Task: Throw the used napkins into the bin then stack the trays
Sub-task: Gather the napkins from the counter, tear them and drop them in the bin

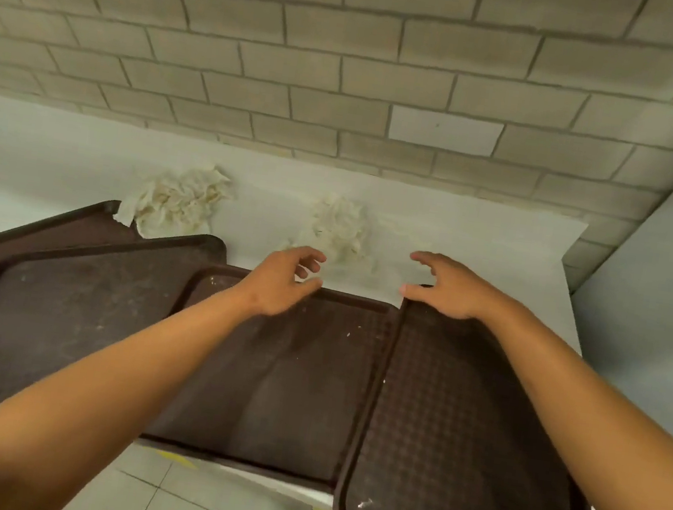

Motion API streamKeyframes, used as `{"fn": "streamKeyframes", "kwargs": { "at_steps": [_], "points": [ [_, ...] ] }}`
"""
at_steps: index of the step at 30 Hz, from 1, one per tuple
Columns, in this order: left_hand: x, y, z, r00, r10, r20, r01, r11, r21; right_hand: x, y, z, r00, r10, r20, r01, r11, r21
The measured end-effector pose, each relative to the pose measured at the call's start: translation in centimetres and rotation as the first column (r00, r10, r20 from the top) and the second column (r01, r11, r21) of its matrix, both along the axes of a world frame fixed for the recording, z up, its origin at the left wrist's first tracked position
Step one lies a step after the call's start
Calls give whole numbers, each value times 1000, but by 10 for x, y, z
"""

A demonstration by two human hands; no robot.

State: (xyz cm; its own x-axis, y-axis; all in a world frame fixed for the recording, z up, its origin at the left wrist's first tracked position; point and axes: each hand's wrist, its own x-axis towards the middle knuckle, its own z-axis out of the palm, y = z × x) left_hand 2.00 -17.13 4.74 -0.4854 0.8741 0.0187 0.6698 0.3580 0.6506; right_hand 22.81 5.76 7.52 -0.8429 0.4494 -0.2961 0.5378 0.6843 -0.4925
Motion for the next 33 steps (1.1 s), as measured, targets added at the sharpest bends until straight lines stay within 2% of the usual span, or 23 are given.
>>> {"fn": "streamKeyframes", "kwargs": {
  "at_steps": [6,13,16,18,21,24,28,33],
  "points": [
    [-47,36,-18,991,62,-116,-81,982,-170,-67,56,-30,993,-30,110,28,1000,13],
    [-83,55,-47,992,41,-117,-74,954,-291,-125,73,-74,958,-43,285,14,995,104],
    [-91,66,-59,993,19,-114,-59,933,-355,-138,75,-86,947,-109,302,87,993,85],
    [-94,69,-64,991,25,-131,-75,917,-391,-141,73,-93,941,-167,294,151,986,76],
    [-94,74,-65,982,94,-163,-153,904,-400,-144,71,-99,950,-172,259,145,982,121],
    [-106,84,-69,983,81,-163,-139,914,-381,-155,74,-105,971,-153,181,122,978,172],
    [-106,81,-69,983,67,-172,-122,935,-332,-148,67,-106,998,-63,4,61,980,192],
    [-106,78,-67,983,149,-108,-171,955,-241,-136,61,-102,998,-55,2,54,991,125]
  ]
}}
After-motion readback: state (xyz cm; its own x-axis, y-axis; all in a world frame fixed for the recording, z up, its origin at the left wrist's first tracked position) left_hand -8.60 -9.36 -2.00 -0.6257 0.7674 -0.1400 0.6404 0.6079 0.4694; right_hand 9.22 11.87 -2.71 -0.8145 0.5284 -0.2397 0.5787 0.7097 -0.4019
